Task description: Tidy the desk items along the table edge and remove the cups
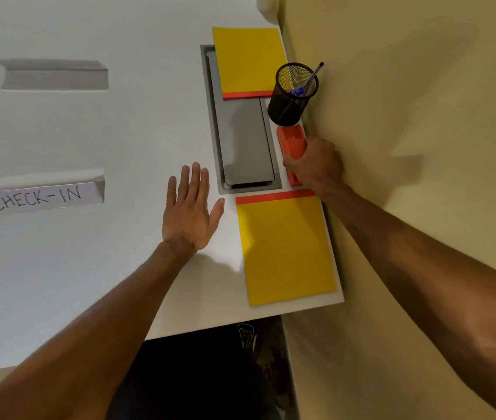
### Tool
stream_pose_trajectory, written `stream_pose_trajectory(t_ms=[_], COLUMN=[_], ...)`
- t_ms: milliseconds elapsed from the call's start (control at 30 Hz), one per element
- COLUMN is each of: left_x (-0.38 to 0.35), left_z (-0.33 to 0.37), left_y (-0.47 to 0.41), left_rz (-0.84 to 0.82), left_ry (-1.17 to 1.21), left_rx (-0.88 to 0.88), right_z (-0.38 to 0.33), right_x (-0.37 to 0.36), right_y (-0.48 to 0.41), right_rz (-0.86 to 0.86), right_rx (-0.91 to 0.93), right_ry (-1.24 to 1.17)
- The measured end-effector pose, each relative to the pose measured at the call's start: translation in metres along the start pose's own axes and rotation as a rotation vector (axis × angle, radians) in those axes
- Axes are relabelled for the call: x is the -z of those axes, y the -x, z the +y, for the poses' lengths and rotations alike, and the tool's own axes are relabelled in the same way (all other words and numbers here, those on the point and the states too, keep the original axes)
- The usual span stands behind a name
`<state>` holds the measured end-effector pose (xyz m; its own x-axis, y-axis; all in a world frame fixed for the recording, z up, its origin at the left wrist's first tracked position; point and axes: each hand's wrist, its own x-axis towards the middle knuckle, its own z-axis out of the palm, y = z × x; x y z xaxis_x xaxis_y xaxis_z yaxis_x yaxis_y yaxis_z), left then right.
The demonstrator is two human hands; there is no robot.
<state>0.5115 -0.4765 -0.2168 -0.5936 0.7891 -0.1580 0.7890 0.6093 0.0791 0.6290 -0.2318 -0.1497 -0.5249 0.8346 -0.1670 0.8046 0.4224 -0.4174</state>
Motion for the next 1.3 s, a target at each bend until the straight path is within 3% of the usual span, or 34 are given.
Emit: stream_pose_trajectory(t_ms=[533, 800, 1300], left_x=[0.017, 0.067, 0.188], left_z=[0.002, -0.002, -0.053], left_y=[0.003, 0.016, 0.139], left_rz=[-0.073, -0.03, 0.123], left_ry=[0.03, 0.021, 0.162], left_rx=[-0.005, -0.019, 0.03], right_z=[0.001, -0.026, -0.13], right_x=[-0.002, 0.017, 0.06], right_y=[0.003, 0.05, 0.196], right_rz=[0.045, 0.149, -0.121], right_rx=[0.022, 0.225, 0.518], right_ry=[0.043, 0.033, 0.141])
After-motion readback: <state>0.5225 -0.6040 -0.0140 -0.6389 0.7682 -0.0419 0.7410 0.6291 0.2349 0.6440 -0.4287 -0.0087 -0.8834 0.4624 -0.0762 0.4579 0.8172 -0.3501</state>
